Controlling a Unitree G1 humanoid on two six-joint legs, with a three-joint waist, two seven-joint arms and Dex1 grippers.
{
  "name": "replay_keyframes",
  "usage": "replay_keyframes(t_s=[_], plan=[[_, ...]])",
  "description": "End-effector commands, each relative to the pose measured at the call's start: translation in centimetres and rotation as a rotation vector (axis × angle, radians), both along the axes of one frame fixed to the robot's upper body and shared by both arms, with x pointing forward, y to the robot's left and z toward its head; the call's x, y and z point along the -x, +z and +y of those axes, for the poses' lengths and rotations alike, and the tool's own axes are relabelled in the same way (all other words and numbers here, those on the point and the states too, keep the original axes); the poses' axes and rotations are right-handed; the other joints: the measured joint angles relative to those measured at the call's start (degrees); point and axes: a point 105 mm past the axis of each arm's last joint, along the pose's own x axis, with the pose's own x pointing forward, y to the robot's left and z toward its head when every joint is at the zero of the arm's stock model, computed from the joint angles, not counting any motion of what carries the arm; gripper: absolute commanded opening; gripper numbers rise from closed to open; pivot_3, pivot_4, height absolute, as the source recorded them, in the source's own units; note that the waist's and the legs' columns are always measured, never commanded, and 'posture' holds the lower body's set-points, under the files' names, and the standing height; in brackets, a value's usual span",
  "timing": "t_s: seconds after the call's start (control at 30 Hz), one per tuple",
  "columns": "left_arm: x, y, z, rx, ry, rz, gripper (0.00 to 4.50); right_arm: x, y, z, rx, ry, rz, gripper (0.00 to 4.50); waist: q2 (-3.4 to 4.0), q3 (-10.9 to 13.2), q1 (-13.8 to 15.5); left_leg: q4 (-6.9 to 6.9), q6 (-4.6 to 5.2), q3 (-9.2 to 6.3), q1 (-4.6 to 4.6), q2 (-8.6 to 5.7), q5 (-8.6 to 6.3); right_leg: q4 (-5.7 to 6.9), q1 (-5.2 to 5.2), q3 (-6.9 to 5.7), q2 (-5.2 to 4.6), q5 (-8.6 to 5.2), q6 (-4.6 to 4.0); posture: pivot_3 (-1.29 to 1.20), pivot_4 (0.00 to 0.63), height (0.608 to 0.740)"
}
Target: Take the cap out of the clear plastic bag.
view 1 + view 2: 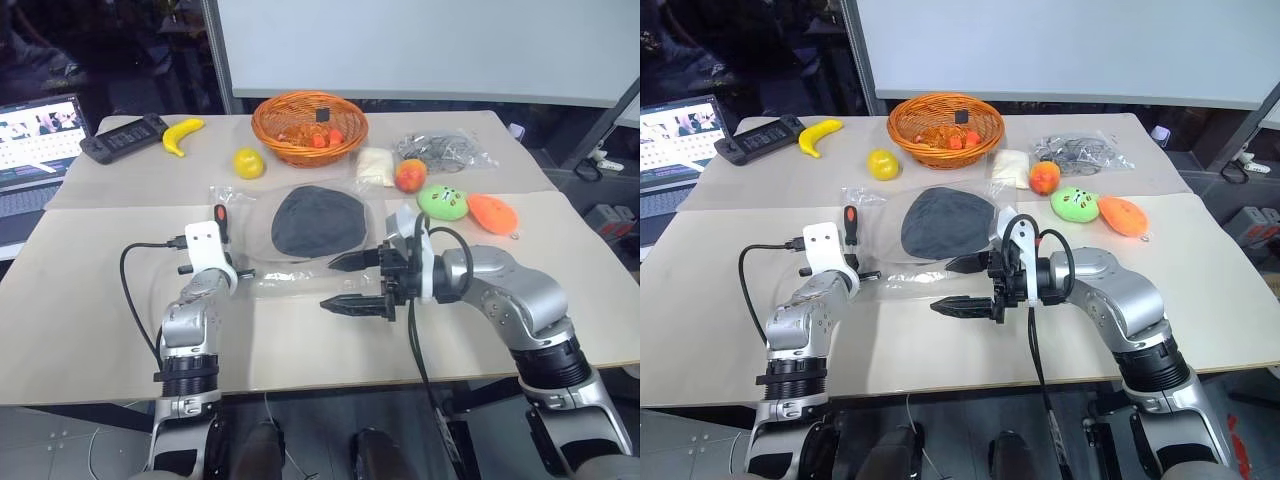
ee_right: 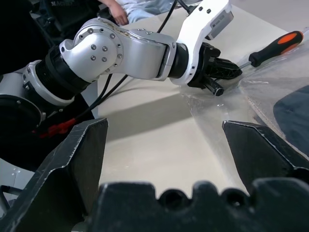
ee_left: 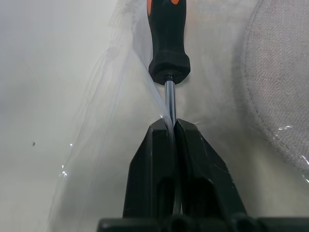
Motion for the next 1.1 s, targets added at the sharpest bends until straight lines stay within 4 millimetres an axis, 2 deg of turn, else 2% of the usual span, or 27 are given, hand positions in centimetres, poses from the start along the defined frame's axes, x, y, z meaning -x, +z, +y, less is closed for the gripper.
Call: replay_keyframes(t_s=[0.03, 0.23, 0.43, 0.57, 0.63, 0.7, 0.73, 0.93, 1.1], plan=[[0.4, -0.5, 1.8, 0.015, 0.048, 0.005, 0.05, 0.3, 1.7, 0.0, -0.022, 0.012, -0.063, 4.50, 0.00, 0.00, -0.05, 0.00, 0.00, 0.00, 0.00, 0.00, 0.00, 0.00, 0.00, 0.00, 0.00, 0.00, 0.00, 0.00, 0.150, 0.740], [0.7, -1.0, 2.2, 0.019, 0.046, 0.030, 0.05, 0.2, 1.7, 0.0, -0.025, 0.012, -0.064, 4.50, 0.00, 0.00, -0.32, -0.02, 0.00, 0.00, 0.00, 0.00, 0.00, 0.00, -0.02, 0.00, 0.00, 0.00, 0.00, 0.00, 0.150, 0.740], [0.7, -0.7, 2.3, 0.026, 0.049, 0.006, 0.05, 0.1, 1.8, 0.1, -0.028, 0.014, -0.062, 4.50, 0.00, 0.00, -0.34, -0.02, 0.00, 0.00, 0.00, 0.00, 0.00, 0.00, -0.02, 0.00, 0.00, 0.00, 0.00, 0.00, 0.150, 0.740], [0.6, 0.6, 2.9, 0.040, 0.081, -0.074, 0.05, 0.1, 1.6, 0.1, -0.024, 0.013, -0.061, 4.50, 0.00, 0.00, -0.41, -0.02, 0.00, 0.01, 0.00, 0.01, 0.00, 0.00, -0.02, 0.01, 0.00, 0.00, 0.00, 0.00, 0.150, 0.740], [0.8, 3.9, 4.6, -0.023, 0.144, -0.238, 0.05, 0.0, 1.6, 0.2, -0.025, 0.011, -0.059, 4.50, -0.02, 0.01, -0.44, -0.03, 0.00, 0.01, 0.00, 0.01, 0.00, -0.01, -0.03, 0.01, 0.01, 0.00, 0.00, 0.00, 0.150, 0.740], [2.0, 6.9, 7.7, -0.128, 0.262, -0.359, 0.05, -0.1, 1.5, 0.2, -0.029, 0.007, -0.056, 4.50, -0.12, 0.07, -0.59, -0.04, 0.00, 0.01, -0.03, 0.03, 0.00, -0.01, -0.07, 0.01, 0.01, 0.00, -0.01, 0.00, 0.150, 0.740], [2.5, 7.8, 9.1, -0.171, 0.308, -0.385, 0.05, -0.1, 1.4, 0.3, -0.029, 0.006, -0.056, 4.50, -0.20, 0.12, -0.74, -0.06, 0.00, 0.01, -0.04, 0.04, 0.00, -0.01, -0.10, 0.02, 0.02, 0.01, -0.01, 0.00, 0.150, 0.740], [3.5, 9.6, 15.3, -0.240, 0.422, -0.381, 0.05, 0.2, 1.4, 0.8, -0.044, 0.018, -0.043, 4.50, -0.25, 0.15, -1.22, -0.06, 0.00, 0.01, -0.06, 0.06, 0.00, -0.02, -0.10, 0.00, 0.03, 0.01, -0.02, 0.00, 0.150, 0.740], [2.5, 10.1, 17.3, -0.198, 0.405, -0.357, 0.05, 0.1, 1.1, 1.0, -0.042, 0.018, -0.043, 4.50, -0.31, 0.18, 0.03, -0.03, -0.01, 0.00, -0.07, 0.04, 0.00, -0.03, -0.09, -0.06, 0.00, 0.01, -0.01, 0.00, 0.150, 0.740]])
